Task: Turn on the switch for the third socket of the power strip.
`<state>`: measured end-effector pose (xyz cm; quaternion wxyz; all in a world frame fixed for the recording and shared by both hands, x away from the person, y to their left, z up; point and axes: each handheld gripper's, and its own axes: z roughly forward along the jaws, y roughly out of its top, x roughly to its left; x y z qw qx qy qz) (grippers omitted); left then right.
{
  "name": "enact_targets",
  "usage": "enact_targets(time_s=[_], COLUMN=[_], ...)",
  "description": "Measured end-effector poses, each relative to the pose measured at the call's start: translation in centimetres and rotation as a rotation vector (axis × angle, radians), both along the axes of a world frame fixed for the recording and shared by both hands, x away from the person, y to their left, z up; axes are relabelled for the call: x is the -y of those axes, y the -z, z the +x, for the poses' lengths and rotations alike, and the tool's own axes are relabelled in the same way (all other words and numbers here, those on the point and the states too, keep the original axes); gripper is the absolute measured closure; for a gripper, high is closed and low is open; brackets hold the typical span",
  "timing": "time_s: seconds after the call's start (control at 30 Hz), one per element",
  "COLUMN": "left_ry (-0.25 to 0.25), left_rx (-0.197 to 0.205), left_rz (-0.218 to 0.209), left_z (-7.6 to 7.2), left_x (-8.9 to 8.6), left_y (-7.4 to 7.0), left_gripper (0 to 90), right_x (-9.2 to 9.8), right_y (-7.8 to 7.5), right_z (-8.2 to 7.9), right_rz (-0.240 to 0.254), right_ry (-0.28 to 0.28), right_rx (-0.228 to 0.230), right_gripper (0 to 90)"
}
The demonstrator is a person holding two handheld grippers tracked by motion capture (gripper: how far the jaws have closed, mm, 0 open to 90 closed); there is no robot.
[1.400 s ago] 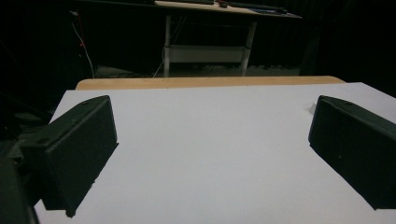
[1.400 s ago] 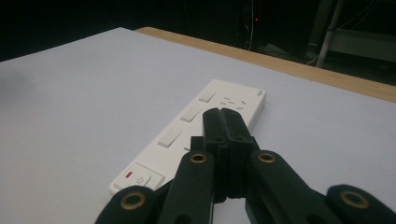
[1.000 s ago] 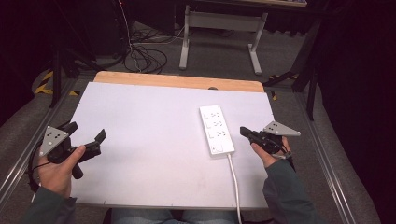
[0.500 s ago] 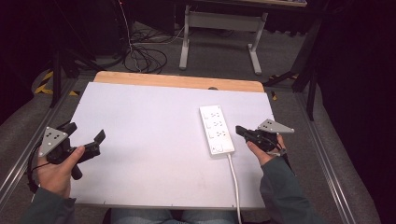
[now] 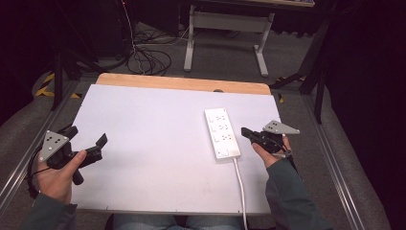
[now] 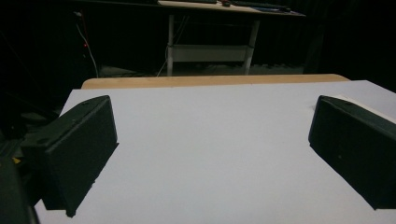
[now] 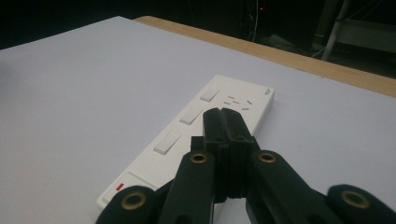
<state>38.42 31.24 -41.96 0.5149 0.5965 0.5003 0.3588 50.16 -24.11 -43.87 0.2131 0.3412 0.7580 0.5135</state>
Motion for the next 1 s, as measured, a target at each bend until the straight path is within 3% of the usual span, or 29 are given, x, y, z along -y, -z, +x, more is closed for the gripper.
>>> enact_targets(time_s=[1.0], left_ry=[-0.009], left_rx=[-0.002], left_rz=[0.004], left_z=[-0.2], left_x=[-0.2], left_y=[0.0], left_gripper=[1.8], right_x=[-1.0], right_y=[-0.2], right_z=[1.5], right_rz=[-0.031], right_ry=[0.010], right_rx=[0.001], right_gripper=[90.0])
